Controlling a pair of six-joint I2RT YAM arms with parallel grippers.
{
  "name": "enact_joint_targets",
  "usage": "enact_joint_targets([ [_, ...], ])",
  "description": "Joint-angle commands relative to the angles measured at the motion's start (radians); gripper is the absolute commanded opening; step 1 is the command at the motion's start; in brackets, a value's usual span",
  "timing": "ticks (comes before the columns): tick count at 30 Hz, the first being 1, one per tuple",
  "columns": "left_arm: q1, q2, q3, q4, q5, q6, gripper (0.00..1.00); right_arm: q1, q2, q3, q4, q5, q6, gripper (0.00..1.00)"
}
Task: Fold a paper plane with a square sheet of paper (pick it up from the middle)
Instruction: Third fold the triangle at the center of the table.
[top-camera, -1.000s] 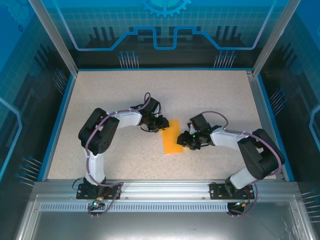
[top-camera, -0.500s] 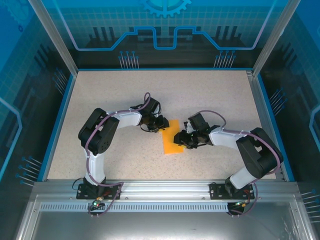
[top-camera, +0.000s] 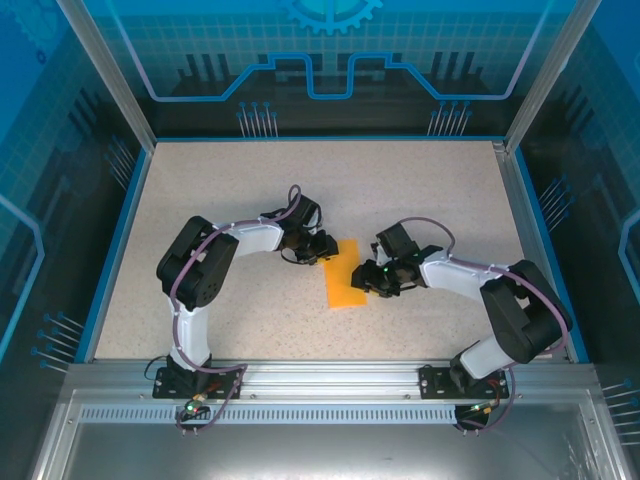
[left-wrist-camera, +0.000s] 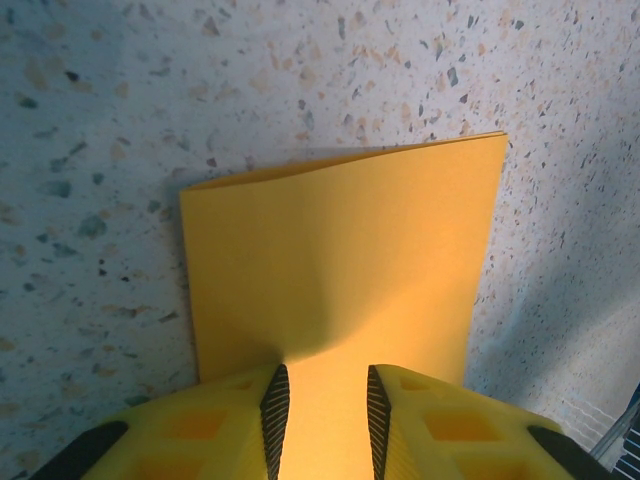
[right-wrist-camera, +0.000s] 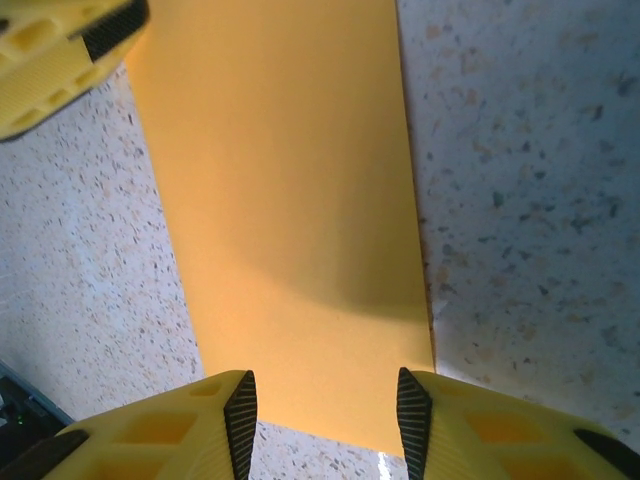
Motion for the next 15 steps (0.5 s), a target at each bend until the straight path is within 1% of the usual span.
enact_joint_targets([
  [1,0.005,0.005,-0.026,-0.052,0.003,0.007,0.31,0.036,-0.003,-0.028,-0.029,0.01,0.011,0.44],
  [6,0.005,0.009,-0.027,-0.051,0.005,0.007,0.31,0.041,0.018,-0.034,-0.024,0.027,0.016,0.44],
  [10,0.004,0.005,-0.025,-0.052,0.006,0.005,0.31,0.042,-0.01,-0.017,-0.042,0.044,0.005,0.44],
  [15,0.005,0.005,-0.023,-0.055,0.006,0.008,0.31,0.034,-0.033,0.011,-0.075,0.11,-0.01,0.45],
])
